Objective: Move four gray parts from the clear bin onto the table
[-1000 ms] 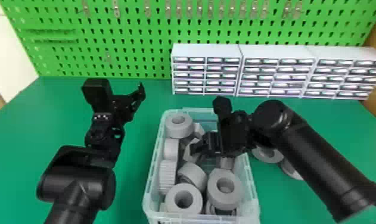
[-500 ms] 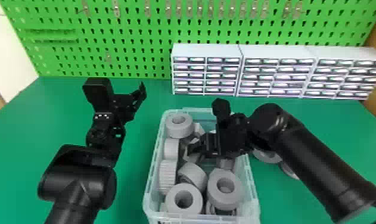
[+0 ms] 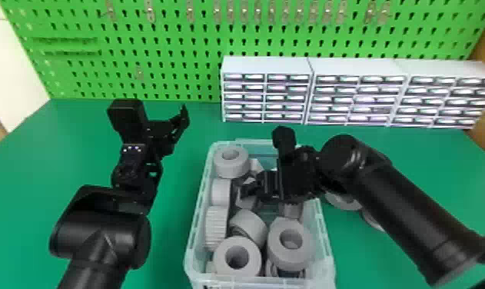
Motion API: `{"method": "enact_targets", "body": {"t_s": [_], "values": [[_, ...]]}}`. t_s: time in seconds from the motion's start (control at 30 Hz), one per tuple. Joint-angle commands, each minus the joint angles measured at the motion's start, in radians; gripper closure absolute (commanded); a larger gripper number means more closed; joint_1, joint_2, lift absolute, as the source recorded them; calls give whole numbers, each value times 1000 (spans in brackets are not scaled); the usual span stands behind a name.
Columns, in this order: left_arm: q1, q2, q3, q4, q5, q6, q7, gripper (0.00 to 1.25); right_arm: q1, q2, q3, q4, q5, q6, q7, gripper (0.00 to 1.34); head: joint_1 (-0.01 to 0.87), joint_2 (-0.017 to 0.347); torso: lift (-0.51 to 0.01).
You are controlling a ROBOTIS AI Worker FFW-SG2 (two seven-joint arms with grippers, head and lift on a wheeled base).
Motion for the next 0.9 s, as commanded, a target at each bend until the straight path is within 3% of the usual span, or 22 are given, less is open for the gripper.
{"method": "enact_targets", "body": {"t_s": [0.0, 0.07, 0.17, 0.23, 0.5, 0.87], "values": [[-2, 0, -1, 0, 2, 0, 0, 283, -7, 1, 12, 15, 14, -10, 5, 644, 693, 72, -52], [-2, 0, -1, 0, 2, 0, 0, 283, -10, 1, 18, 20, 17, -10, 9, 723, 693, 72, -52], [-2, 0, 0, 0, 3, 0, 0, 283, -10, 1, 18, 22, 22, -10, 14, 952, 693, 72, -52], [0, 0, 0, 0, 5, 0, 0, 282, -10, 1, 18, 22, 25, -10, 14, 1012, 693, 72, -52], [5, 0, 6, 0, 6, -8, 0, 283, -10, 0, 22, 12, 55, -10, 46, 1013, 693, 72, -52], [11, 0, 6, 0, 6, -9, 0, 282, -6, -8, 22, -90, 80, -2, 48, 1013, 693, 72, -52]]}}
